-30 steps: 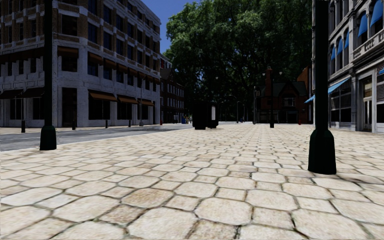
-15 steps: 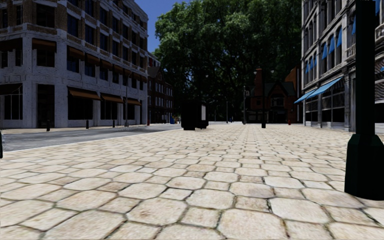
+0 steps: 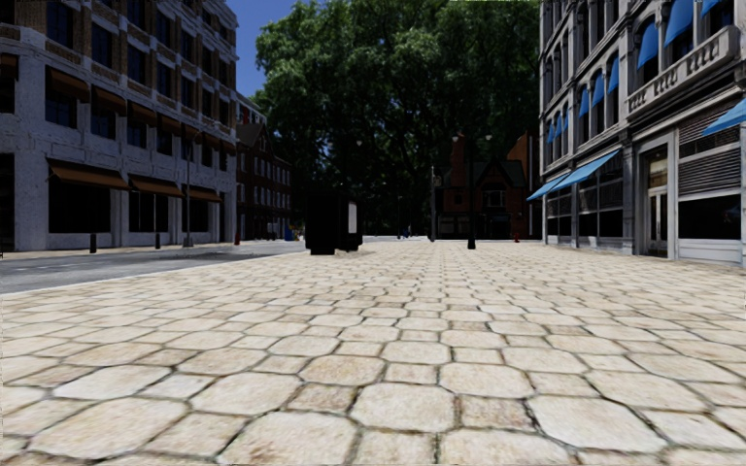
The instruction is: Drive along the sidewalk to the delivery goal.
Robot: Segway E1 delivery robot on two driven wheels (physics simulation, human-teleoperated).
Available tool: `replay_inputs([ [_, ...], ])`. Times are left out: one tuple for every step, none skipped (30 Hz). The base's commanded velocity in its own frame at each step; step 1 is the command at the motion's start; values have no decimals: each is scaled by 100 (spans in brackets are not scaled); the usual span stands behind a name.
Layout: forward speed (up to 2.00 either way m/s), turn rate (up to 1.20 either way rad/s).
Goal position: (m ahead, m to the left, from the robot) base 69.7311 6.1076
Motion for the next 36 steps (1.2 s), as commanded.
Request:
replay_inputs([
  [200,-37],
  [200,-37],
  [200,-37],
  [200,-37],
  [200,-37],
  [200,-37],
  [200,-37],
  [200,-37],
  [200,-37],
  [200,-37],
  [200,-37],
  [200,-37],
  [200,-37],
  [200,-37],
  [200,-37],
  [200,-35],
  [200,-35],
  [200,0],
  [200,0],
  [200,0],
  [200,0],
  [200,0],
  [200,0],
  [200,0],
  [200,0],
  [200,0],
  [200,0],
  [200,0],
  [200,0],
  [200,0],
  [200,0],
  [200,0],
  [200,0],
  [200,0],
  [200,0],
  [200,0],
])
